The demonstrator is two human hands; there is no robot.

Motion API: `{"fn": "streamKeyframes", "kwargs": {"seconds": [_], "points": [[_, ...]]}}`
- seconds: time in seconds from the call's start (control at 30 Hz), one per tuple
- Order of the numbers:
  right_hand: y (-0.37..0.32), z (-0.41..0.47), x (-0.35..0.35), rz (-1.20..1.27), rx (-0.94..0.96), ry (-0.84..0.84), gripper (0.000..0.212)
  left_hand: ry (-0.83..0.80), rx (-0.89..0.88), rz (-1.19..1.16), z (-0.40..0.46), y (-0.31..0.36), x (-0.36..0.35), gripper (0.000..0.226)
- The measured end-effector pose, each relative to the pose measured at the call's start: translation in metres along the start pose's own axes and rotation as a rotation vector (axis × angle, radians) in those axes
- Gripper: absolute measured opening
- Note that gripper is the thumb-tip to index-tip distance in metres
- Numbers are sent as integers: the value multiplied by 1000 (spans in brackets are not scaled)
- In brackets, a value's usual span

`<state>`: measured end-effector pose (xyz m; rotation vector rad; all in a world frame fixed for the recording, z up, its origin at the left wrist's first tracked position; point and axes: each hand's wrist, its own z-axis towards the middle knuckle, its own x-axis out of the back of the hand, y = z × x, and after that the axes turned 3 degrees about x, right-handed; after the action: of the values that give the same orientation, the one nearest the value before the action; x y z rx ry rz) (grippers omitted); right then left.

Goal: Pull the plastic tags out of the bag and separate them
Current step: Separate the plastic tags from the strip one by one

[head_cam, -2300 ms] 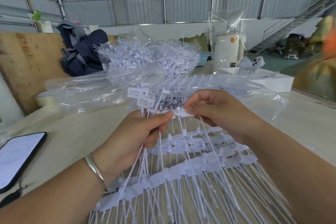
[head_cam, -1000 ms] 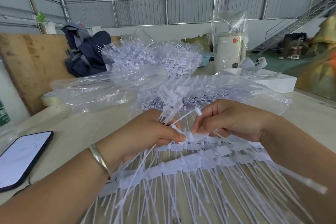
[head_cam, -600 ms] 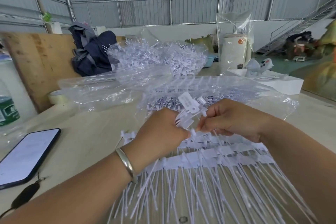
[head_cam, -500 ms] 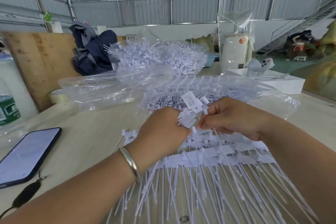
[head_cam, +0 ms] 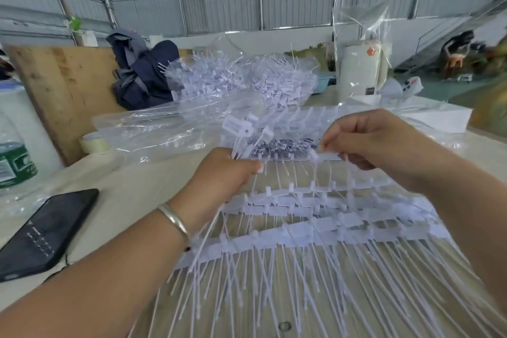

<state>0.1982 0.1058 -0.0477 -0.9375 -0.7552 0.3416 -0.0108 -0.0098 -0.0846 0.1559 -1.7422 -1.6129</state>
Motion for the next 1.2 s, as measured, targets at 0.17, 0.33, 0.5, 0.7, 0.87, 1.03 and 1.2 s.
{"fn": "streamKeyframes", "kwargs": {"seconds": [0.17, 0.33, 0.5, 0.7, 0.87, 1.03, 1.2], "points": [[14, -1, -19, 151, -122, -154, 6, -178, 66, -138, -8, 4, 0, 36], [16, -4, -32, 258, -123, -263, 19, -212, 78, -200, -13, 4, 8, 35], [17, -5, -37, 404, -146, -287, 25, -320, 12, -221, -21, 5, 1, 43], [20, -4, -38, 508, -145, -336, 31, -342, -87, -201, -27, 7, -1, 46], [19, -2, -31, 603, -150, -306, 23, -273, -122, -280, -24, 6, 4, 15], [22, -1, -26, 453, -117, -242, 11, -325, -101, -373, -22, 7, 8, 37], [21, -1, -29, 414, -95, -266, 25, -450, -81, -458, -26, 10, 8, 43]]}}
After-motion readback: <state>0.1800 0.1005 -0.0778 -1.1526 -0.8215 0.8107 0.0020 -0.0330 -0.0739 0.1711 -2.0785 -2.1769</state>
